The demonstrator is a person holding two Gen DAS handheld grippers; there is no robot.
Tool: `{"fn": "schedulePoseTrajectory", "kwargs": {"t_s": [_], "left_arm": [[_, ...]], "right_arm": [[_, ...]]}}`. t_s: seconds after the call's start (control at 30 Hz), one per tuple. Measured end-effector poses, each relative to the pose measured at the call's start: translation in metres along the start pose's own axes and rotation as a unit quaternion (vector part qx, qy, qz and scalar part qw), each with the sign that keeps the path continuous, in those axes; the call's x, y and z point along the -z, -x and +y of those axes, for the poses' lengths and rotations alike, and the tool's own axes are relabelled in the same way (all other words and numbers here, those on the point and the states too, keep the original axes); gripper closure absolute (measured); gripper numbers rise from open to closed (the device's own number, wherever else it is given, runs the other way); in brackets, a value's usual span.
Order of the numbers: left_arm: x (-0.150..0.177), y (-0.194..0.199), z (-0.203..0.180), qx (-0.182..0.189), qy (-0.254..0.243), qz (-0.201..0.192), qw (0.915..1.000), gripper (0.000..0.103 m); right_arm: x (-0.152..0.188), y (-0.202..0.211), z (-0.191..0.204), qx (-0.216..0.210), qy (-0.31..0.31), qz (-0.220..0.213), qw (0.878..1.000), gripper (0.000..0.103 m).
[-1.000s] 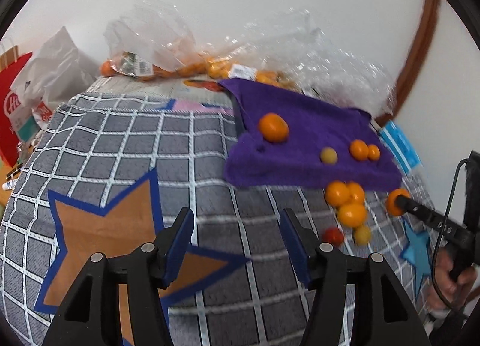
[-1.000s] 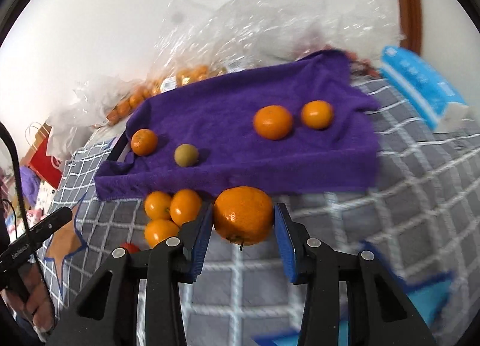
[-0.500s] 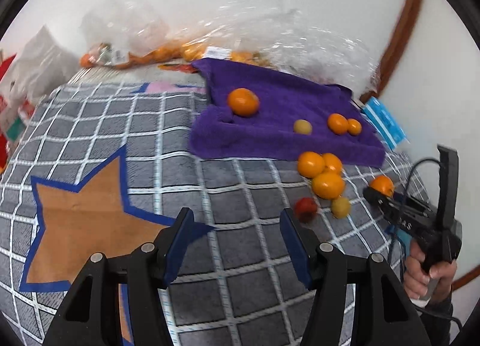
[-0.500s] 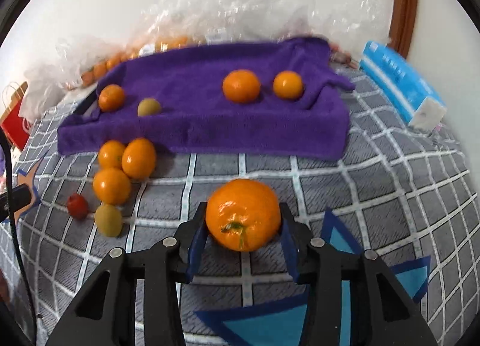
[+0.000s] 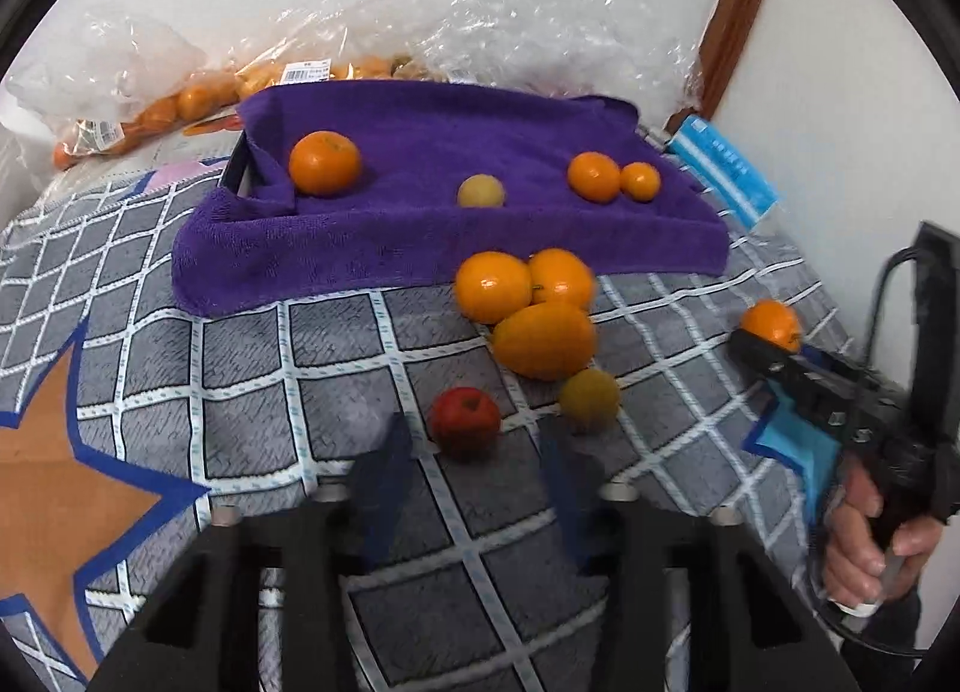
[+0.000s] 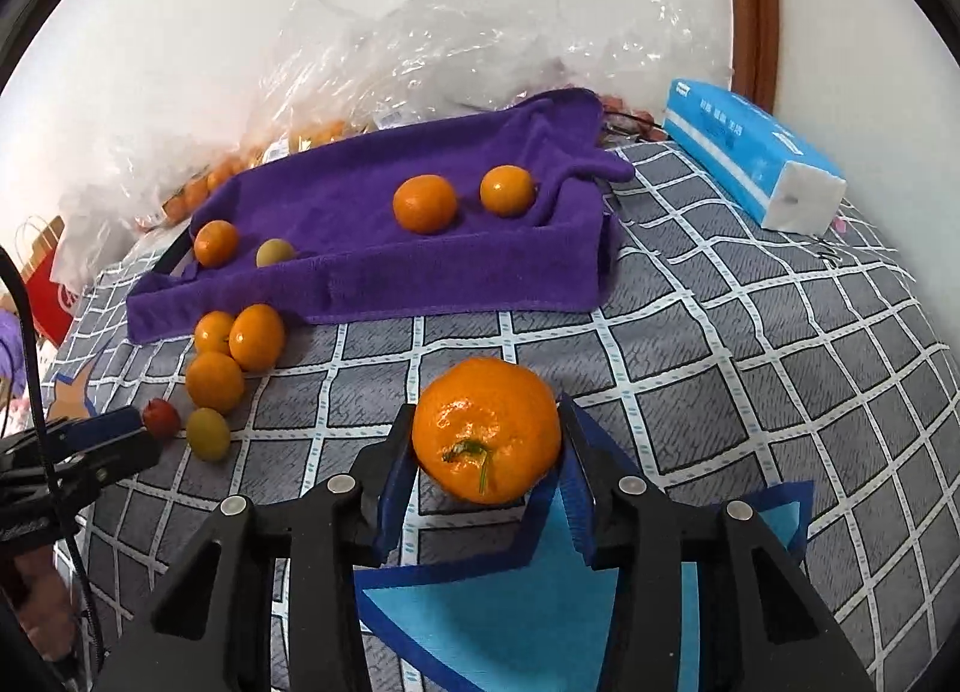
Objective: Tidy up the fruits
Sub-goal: 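Grasp the small red fruit in the row with the left tool, then carry the mandarin with the right tool while the left tool carries the red fruit over the towel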
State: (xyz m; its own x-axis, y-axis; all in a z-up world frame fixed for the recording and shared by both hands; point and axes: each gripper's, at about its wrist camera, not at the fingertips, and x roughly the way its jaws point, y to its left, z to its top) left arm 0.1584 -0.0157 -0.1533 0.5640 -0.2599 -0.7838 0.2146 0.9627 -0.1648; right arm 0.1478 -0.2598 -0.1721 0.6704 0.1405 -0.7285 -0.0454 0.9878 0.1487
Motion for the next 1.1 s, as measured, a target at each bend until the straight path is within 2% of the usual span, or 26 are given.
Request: {"fn": "schedulePoseTrajectory", "kwargs": {"t_s": [0.27,0.47,0.87,0.93,1.03,1.1], "left_arm": [[0.001,-0.003,-0.004,-0.017,-0.027,-0.018,0.9993,0.079],[0.0,-0.003,0.002,0.0,-0.01,-0.02,0.9998,0.079],[0.001,-0.004,0.002,0.001,-0.004,-0.02,0.9998,0.079],[0.001,-0.001,0.006,0.016,0.006,-0.026,0.9995,0.079],[0.003,0.006,0.02,0.064,0.039,-0.05,0.9959,0.079],[0.004,0.01,0.028,0.077,0.062,-0.067,0.9928,0.079]], "right_arm": [[0.0,-0.001,-0.006,0.002,-0.019,0.004,1.0,0.059],[0.0,-0.006,-0.003,0.012,-0.012,0.015,1.0,0.059],[0.001,-0.01,0.003,0.028,0.007,0.02,0.999,0.059],[0.001,-0.009,0.004,0.028,0.01,0.019,0.999,0.059],[0.001,-0.007,0.005,0.026,0.011,0.014,1.0,0.059],[0.002,-0.005,0.004,0.02,0.012,0.007,1.0,0.059]]}}
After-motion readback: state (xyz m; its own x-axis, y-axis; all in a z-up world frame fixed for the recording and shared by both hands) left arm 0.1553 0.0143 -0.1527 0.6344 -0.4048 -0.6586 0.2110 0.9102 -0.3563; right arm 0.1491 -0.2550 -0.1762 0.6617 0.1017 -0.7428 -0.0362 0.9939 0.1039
